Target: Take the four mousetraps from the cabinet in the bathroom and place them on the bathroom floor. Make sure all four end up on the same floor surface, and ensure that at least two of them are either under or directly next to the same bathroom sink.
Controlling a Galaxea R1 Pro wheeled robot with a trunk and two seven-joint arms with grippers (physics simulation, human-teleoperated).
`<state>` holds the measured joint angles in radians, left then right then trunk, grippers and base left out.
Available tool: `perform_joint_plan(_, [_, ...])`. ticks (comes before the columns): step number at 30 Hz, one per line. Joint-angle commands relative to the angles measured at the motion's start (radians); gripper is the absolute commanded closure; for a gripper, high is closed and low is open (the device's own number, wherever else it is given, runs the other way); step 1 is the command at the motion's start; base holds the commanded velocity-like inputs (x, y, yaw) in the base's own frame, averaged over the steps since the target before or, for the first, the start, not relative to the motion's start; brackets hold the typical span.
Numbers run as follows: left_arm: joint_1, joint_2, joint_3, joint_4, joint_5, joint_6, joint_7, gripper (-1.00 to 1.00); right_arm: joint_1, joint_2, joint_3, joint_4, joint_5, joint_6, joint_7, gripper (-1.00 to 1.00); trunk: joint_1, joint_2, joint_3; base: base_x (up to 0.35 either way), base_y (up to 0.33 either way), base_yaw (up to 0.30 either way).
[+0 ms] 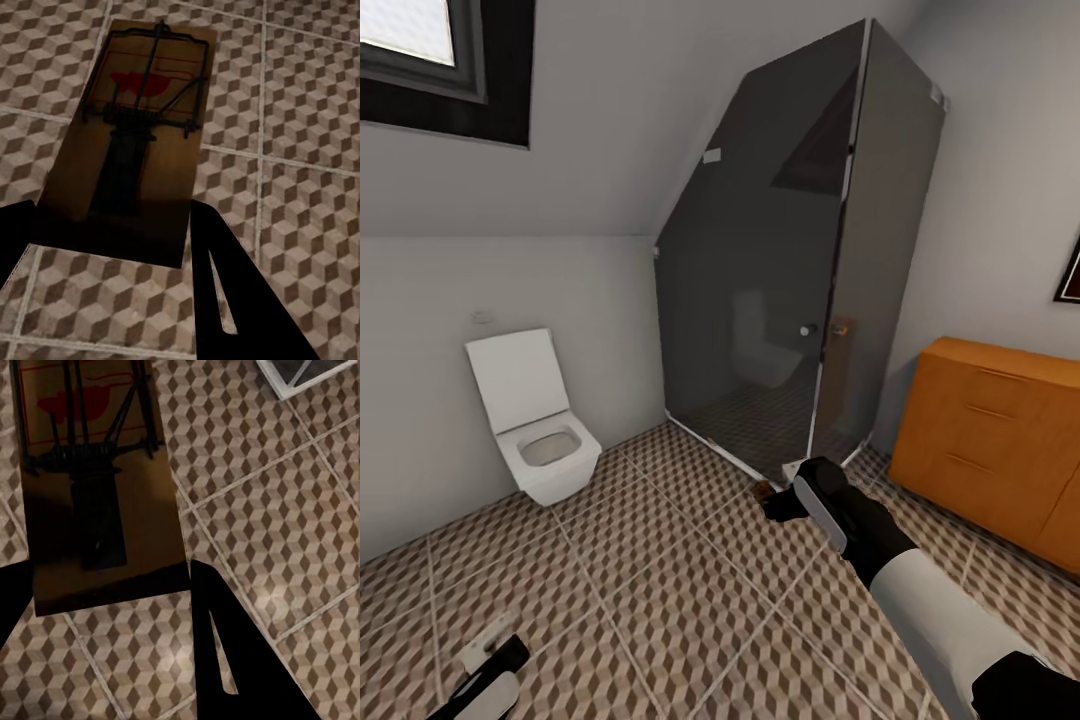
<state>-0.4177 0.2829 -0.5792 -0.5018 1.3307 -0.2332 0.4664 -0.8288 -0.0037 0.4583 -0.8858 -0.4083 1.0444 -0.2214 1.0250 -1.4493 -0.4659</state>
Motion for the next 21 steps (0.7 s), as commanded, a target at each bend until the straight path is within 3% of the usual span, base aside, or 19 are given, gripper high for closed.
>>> perform_joint_plan(1, [-0.001,0.001,-0.008,-0.002,0.005,-0.004,0.006,1.00,-0.001,0.000,0.002,-0.001,-0.014,0.003,-0.010,1.00,0.000,-0.001,-0.001,0.000,0.000,0.293])
perform_joint_plan(16, [-0.001,-0.003,-0.006,0.037,0.022,0.011,0.007,1.00,-0.001,-0.002,0.001,0.000,0.001,0.003,-0.012,1.00,0.000,-0.001,-0.001,0.000,0.000,0.293])
perform_joint_plan(19, [-0.001,-0.003,-0.004,0.059,0.055,0.045,0.007,1.00,-0.001,-0.002,0.001,0.000,0.001,0.003,-0.012,1.00,0.000,-0.001,-0.001,0.000,0.000,0.293])
perform_joint_plan(21, [-0.001,-0.003,-0.004,0.072,0.095,0.089,0.007,1.00,-0.001,-0.003,0.001,-0.001,0.002,0.003,-0.012,1.00,0.000,-0.001,-0.001,0.000,0.000,0.293])
